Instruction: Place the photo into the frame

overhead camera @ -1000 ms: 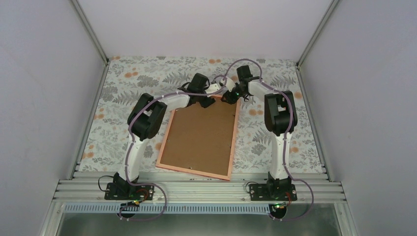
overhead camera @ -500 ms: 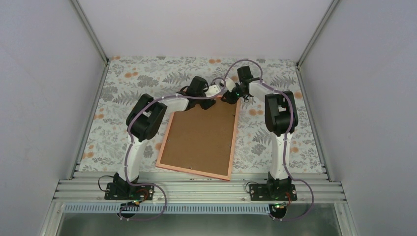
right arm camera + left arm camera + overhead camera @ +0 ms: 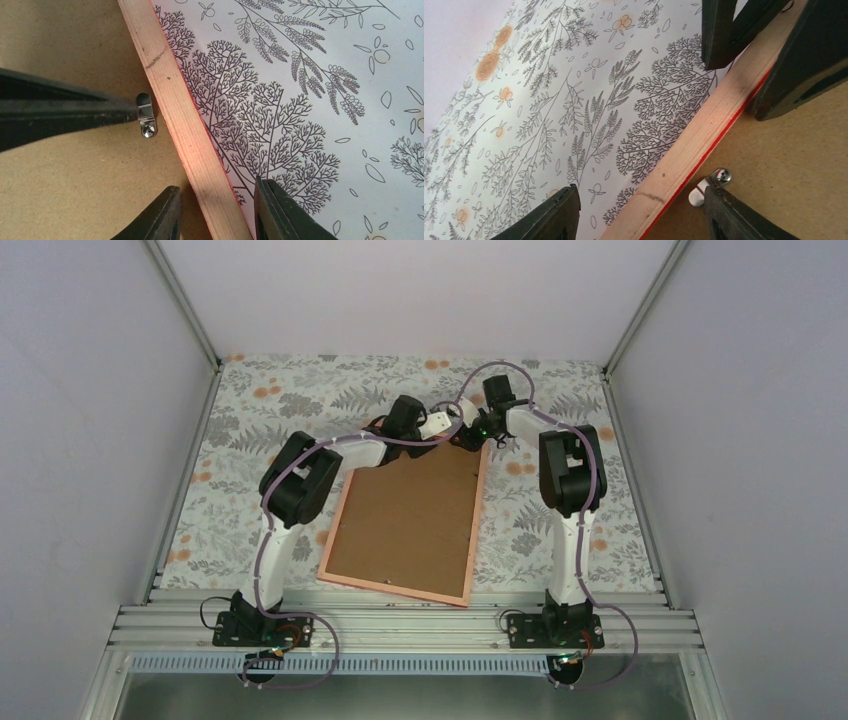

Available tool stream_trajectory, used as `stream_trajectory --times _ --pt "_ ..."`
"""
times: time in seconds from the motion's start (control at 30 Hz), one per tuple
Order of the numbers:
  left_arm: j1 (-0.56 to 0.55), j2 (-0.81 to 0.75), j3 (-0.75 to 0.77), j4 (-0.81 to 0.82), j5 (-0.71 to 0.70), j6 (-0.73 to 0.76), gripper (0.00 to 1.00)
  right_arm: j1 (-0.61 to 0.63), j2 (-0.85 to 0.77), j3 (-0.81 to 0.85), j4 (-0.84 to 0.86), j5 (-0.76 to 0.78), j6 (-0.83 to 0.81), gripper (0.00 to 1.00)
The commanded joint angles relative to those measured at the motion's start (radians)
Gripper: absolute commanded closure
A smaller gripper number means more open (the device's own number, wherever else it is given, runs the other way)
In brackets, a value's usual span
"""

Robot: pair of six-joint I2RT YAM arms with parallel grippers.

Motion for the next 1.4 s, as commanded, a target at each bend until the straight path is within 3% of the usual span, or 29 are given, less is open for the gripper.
stream_trajectory --times 0.0,0.2,0.5,0.63,0.93,1.17,1.37 --pt "0.026 0.049 -0.014 -0.054 -0.057 0.066 0.39 0.004 0.042 -0.063 -0.078 0.071 -0.054 0.66" --pt "0.033 0.055 0.013 -0.07 -0.021 0.097 0.43 0.003 0.044 -0.063 -0.089 0.061 -0.069 0.68" --pt "0.065 -0.14 -0.173 0.033 0.234 0.104 0.43 0.001 0.063 -0.038 -0.109 0.031 -0.052 0.75" --pt "0.06 -0.121 -0.164 0.009 0.292 0.196 0.42 0.0 0.075 -0.014 -0.134 0.003 -0.065 0.76" --pt "0.061 -0.063 -0.162 0.113 0.172 0.58 0.42 -0.003 0.106 0.042 -0.212 -0.028 -0.113 0.8" --pt "0.054 -0.011 -0.08 0.045 0.206 0.654 0.47 -0.004 0.105 0.042 -0.213 -0.026 -0.126 0.85" --pt "0.043 0.066 0.031 -0.012 0.2 0.627 0.48 -0.004 0.112 0.05 -0.217 -0.009 -0.129 0.86"
